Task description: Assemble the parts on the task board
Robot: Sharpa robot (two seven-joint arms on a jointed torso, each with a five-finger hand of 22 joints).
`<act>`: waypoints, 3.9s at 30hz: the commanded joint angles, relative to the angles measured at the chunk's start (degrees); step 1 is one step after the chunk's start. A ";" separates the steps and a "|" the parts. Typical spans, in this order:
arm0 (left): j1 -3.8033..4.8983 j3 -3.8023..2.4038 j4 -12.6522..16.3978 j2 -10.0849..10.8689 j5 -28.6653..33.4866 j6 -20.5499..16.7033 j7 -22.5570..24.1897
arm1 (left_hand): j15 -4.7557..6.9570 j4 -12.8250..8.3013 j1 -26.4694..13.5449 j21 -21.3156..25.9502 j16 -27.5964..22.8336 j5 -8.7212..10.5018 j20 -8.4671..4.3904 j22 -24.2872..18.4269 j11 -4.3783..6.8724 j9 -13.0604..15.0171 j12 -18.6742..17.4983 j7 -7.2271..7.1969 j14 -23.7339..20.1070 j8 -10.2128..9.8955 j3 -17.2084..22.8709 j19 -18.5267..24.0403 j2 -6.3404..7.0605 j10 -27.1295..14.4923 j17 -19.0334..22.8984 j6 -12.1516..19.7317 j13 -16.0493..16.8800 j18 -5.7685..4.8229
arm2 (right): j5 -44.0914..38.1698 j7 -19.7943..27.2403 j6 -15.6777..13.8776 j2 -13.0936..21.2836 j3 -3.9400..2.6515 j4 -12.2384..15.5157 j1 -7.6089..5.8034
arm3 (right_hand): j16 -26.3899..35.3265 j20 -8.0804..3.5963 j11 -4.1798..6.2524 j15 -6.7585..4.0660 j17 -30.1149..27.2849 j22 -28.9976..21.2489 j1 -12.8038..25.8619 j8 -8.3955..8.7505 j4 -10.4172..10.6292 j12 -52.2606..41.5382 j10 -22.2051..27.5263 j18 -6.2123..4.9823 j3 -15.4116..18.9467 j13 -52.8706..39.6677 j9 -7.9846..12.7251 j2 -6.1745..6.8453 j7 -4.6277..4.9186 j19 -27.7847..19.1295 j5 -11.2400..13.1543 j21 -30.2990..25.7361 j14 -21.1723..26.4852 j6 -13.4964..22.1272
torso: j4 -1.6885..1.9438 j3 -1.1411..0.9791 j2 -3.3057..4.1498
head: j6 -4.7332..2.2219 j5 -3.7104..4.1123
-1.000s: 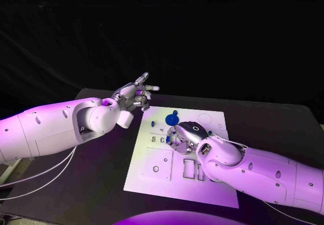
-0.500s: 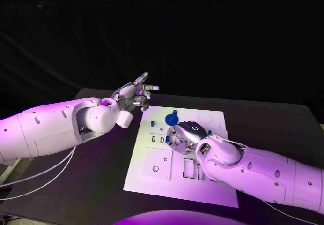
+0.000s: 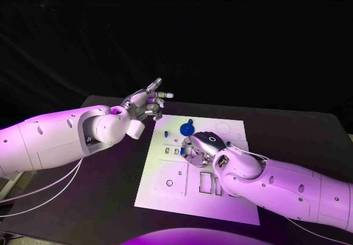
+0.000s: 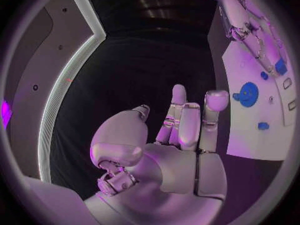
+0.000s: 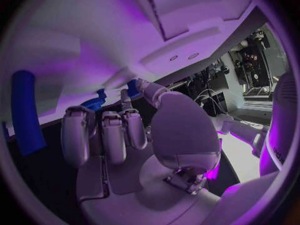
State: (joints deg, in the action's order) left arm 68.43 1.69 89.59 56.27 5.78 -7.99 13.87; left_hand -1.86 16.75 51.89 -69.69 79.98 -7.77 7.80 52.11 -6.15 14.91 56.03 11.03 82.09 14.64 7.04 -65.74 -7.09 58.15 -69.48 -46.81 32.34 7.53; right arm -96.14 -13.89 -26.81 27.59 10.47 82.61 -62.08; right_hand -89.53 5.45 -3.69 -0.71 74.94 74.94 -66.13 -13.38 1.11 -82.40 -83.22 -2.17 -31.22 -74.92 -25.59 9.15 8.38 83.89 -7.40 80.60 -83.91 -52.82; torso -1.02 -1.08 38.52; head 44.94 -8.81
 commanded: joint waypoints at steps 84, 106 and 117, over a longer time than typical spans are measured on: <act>0.18 -0.06 0.07 0.05 -0.84 1.92 -0.57 | -0.17 0.12 0.79 -0.40 0.65 -0.07 -0.13 0.48 -0.02 -0.12 -0.36 -0.06 0.53 -0.15 -0.81 -0.86 -0.18 -0.39 -0.32 0.14 -0.28 0.08 | -1.05 -0.64 0.80 -0.04 0.08 -0.13 0.10 | 0.82 0.68 -0.69 0.92 11.46 9.69 0.82 1.43 0.81 1.60 1.68 -0.54 1.98 -5.79 0.92 1.80 0.79 0.01 1.13 -1.99 -5.24 2.12 | 0.04 0.03 -0.02 | 0.70 -0.05; 0.18 -0.05 -0.73 -0.04 -5.95 1.81 -1.61 | -0.18 -0.14 3.79 -0.63 1.03 -0.13 -0.14 0.80 -0.03 -0.25 -0.40 -0.05 0.75 -0.07 -1.56 -1.29 1.32 -0.40 -0.63 0.19 -0.73 0.02 | 1.50 0.75 -4.79 6.16 -0.36 7.22 -1.01 | 1.31 1.84 -2.02 2.09 10.41 9.29 -1.04 2.98 4.94 3.72 4.52 -0.81 11.56 -3.17 1.51 1.98 2.18 -0.46 1.45 -3.56 -4.97 6.95 | -0.25 -0.07 -0.26 | 0.16 0.29; 0.19 -0.04 -2.54 -1.36 -26.97 0.02 -14.09 | 1.06 -0.02 16.64 2.21 -1.18 0.07 -1.01 -3.31 1.51 1.44 -3.30 -2.03 -0.74 5.22 -4.30 0.75 8.12 -1.39 3.71 -5.59 -3.59 0.81 | 39.13 12.22 -3.38 17.47 -1.36 12.63 -8.81 | 2.38 1.13 -0.97 1.21 8.13 7.27 -3.23 -0.40 6.74 4.14 5.21 -1.83 11.57 -2.31 0.36 -0.05 1.00 -2.61 -5.37 -8.52 -4.41 3.25 | -1.03 -0.15 -1.41 | -1.19 0.63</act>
State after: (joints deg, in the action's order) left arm 68.56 1.70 87.17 55.16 -10.96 -7.45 6.55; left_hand -1.00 16.76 68.98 -67.66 78.93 -7.77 6.95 49.00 -5.24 16.02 52.91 9.34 81.46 18.98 3.03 -65.08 1.13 56.54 -66.00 -51.26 28.86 7.53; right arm -72.82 -6.66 -30.78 44.66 9.08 95.02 -70.60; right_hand -87.41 6.85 -5.00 0.83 74.94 74.91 -69.70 -13.52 7.61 -78.54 -78.17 -3.08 -19.68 -74.91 -25.13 9.23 9.40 81.40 -12.59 72.32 -84.02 -49.19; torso -1.71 -1.19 37.49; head 43.96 -8.26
